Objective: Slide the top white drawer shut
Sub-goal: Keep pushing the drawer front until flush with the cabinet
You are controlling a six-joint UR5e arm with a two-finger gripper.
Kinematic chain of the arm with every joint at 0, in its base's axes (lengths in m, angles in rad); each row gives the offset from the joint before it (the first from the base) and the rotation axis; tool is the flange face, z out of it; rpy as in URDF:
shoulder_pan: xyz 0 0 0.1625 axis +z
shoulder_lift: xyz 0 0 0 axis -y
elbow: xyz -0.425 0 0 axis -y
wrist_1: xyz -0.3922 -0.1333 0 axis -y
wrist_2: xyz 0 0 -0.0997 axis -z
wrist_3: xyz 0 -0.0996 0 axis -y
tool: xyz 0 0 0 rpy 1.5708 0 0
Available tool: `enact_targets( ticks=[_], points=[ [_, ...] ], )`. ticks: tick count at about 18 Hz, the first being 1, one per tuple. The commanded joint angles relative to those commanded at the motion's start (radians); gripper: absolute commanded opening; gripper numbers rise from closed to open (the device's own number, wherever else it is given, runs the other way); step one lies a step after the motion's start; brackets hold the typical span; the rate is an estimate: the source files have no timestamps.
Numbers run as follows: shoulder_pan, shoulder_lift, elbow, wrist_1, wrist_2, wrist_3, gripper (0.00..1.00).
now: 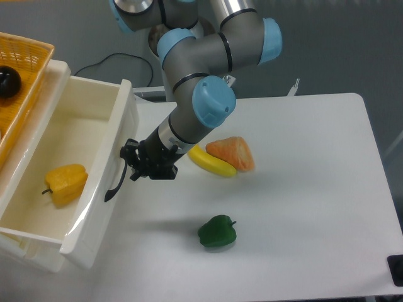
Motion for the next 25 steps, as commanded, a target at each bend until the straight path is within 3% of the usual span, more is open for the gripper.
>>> enact_targets(
  ticks=[25],
  points=[
    [-0.074,0.018,-0.014,-0.008,-0.031,-0.012,0.04]
  ],
)
